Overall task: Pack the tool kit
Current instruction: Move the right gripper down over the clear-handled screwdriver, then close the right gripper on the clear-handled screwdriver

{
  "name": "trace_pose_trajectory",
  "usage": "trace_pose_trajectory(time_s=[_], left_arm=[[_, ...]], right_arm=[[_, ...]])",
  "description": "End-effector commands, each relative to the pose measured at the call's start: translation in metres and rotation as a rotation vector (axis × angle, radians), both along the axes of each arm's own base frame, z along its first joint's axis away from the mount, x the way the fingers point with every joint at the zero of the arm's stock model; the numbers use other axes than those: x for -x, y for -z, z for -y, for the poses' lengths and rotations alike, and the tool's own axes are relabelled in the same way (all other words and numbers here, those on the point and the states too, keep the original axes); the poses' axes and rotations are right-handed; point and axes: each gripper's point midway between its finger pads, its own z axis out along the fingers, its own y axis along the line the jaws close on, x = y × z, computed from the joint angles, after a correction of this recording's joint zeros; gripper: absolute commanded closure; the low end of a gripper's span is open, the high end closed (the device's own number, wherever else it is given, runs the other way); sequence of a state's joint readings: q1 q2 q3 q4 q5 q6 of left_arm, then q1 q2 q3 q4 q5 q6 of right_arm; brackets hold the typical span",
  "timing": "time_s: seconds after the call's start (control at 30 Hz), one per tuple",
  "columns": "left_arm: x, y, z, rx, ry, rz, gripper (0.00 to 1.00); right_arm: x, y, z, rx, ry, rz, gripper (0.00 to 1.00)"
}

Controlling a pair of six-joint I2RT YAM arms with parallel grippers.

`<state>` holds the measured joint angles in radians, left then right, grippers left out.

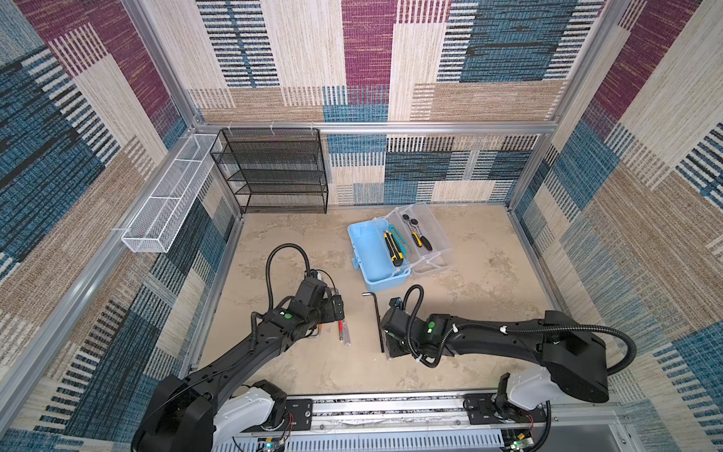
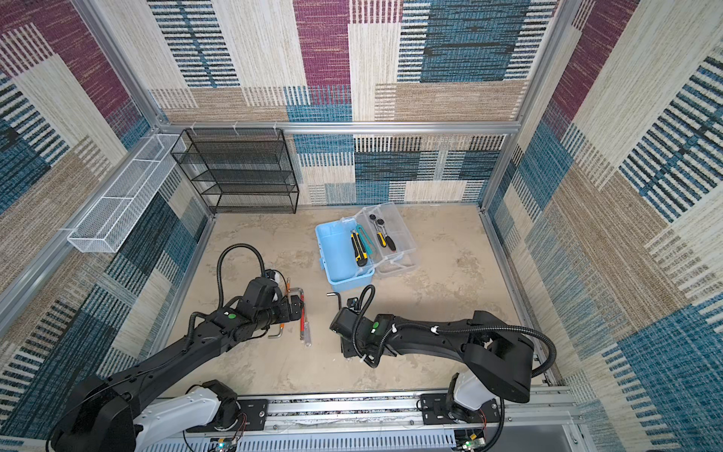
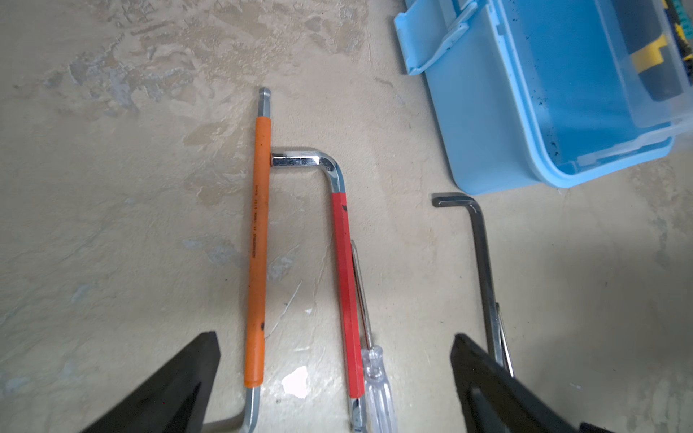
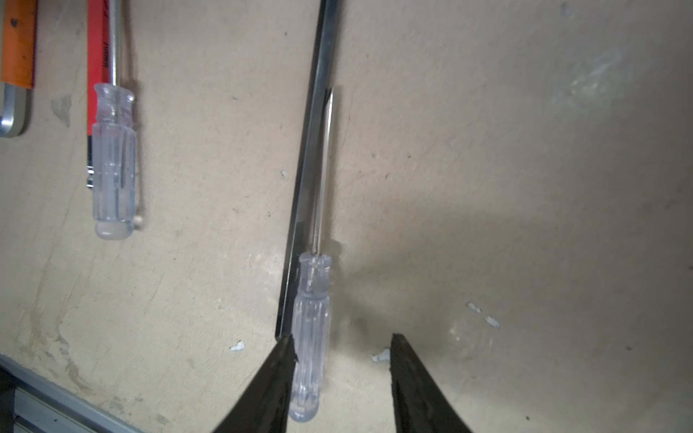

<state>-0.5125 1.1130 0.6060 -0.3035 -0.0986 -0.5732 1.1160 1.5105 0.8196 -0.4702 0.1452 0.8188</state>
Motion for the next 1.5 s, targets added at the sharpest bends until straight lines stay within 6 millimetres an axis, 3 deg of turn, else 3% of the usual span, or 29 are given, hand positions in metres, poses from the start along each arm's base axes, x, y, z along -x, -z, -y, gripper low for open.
trace_pose_trajectory(time_s=[0.0,0.23,0.47,0.67,0.87,1.23,1.47], left_arm=[[0.000,0.001,0.000,-0.002,-0.003,-0.016,0.01],[0.002,0.006,0.002,-0.002,0.003,-0.037,0.01],[0.002,0.006,0.001,-0.009,0.004,-0.038,0.01],[0.003,0.006,0.001,-0.013,0.006,-0.048,0.01],[0.006,0.005,0.002,-0.010,0.011,-0.065,0.01],[0.009,0.004,-0.001,-0.016,0.001,-0.068,0.01],[0.010,0.003,-0.002,-0.013,-0.001,-0.070,0.01]], right_arm=[[0.006,0.001,-0.009,-0.046,0.021,-0.030,0.56],[0.012,0.010,-0.012,-0.032,0.005,-0.062,0.58],[0.012,0.020,0.001,0.039,0.023,-0.063,0.68],[0.006,0.034,0.012,0.123,0.014,-0.059,0.68],[-0.008,0.040,0.022,0.145,0.011,-0.046,0.72],[-0.008,0.051,0.041,0.164,-0.010,-0.075,0.85],[-0.034,0.035,0.048,0.088,0.030,-0.009,0.87]])
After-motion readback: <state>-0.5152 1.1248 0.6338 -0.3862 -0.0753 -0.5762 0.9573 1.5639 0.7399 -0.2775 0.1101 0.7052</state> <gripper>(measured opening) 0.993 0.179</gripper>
